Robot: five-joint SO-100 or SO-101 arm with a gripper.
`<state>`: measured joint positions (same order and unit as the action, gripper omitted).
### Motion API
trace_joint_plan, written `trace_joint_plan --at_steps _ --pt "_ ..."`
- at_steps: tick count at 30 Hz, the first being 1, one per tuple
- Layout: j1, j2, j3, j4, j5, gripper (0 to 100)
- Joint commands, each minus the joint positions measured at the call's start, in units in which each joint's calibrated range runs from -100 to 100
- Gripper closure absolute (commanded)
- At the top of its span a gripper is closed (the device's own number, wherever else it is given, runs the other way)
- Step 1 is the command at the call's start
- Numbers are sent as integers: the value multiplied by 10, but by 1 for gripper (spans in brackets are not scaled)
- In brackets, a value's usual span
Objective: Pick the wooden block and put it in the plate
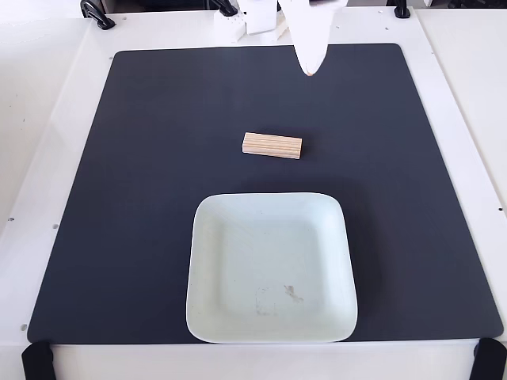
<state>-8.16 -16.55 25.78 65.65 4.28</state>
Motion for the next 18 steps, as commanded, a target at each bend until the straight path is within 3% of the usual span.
trace_joint_plan --at_steps 1,14,18 --pt "36 69 -71 2 -4 99" --pt "80 154 -101 2 -26 99" --pt "86 158 -99 2 -59 86"
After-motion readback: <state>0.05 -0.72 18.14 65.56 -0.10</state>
